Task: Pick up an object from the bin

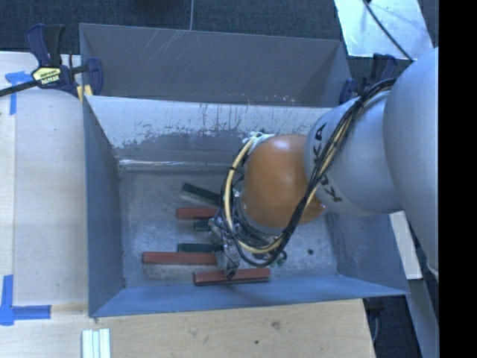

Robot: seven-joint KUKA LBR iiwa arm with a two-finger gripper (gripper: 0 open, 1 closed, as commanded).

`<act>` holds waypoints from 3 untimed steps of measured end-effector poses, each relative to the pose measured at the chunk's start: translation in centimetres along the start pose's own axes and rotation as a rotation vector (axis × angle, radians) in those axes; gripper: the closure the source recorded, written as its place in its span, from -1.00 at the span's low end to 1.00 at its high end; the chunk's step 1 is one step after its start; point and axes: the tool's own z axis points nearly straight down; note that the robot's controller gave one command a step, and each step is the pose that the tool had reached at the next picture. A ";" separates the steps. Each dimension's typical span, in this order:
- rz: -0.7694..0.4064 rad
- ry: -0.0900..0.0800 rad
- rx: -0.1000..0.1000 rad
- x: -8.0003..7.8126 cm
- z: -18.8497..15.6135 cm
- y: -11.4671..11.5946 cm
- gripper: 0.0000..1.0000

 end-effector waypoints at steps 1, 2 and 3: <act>-0.163 -0.005 -0.005 0.1 0.0 -1.2 1.00; -0.222 -0.001 0.002 0.9 -7.8 -2.3 1.00; -0.219 0.007 0.000 1.1 -7.4 -2.3 -1.00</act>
Offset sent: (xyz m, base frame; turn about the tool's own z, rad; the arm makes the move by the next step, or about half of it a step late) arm -0.0021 -0.0170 -0.0044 -0.1606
